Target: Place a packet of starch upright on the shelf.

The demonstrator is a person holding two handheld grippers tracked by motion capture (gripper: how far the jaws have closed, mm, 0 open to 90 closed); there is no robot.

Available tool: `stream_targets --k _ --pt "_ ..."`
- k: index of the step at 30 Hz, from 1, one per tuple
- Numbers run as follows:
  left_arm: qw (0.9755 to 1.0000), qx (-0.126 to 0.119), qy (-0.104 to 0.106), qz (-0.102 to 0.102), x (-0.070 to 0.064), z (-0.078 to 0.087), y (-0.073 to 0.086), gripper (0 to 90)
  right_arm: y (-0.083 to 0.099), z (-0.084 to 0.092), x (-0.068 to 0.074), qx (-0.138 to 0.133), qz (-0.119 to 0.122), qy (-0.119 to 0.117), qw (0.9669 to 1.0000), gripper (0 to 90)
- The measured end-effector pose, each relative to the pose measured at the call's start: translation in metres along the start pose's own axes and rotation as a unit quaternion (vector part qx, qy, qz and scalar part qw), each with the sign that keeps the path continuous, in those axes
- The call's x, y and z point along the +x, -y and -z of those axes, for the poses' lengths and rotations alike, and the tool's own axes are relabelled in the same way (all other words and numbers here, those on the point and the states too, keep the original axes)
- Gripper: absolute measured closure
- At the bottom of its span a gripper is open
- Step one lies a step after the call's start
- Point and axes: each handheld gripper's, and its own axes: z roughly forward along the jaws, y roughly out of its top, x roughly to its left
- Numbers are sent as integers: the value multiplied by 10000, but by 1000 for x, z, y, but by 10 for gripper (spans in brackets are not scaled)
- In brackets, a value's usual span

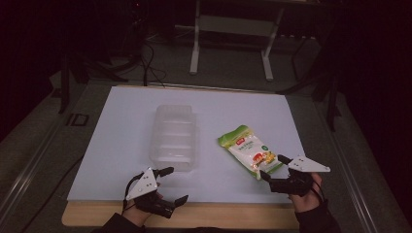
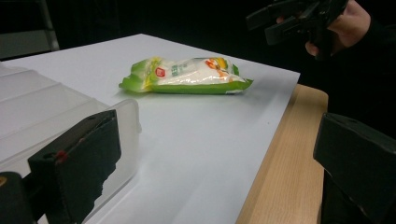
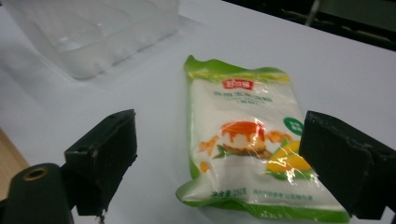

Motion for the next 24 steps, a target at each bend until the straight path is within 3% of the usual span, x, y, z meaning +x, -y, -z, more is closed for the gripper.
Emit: stream_targets --k 12,20,24 --pt "10000 -6 50 -35 -1 -1 0 13 -1 -2 3 168 -20 -67 9998 113" --pt "10000 0 72 -36 -1 -1 0 12 -11 1 6 -5 -190 -477 9987 109" --pt "9999 1 108 -28 -2 -2 0 12 -23 3 7 52 -95 -750 9971 105"
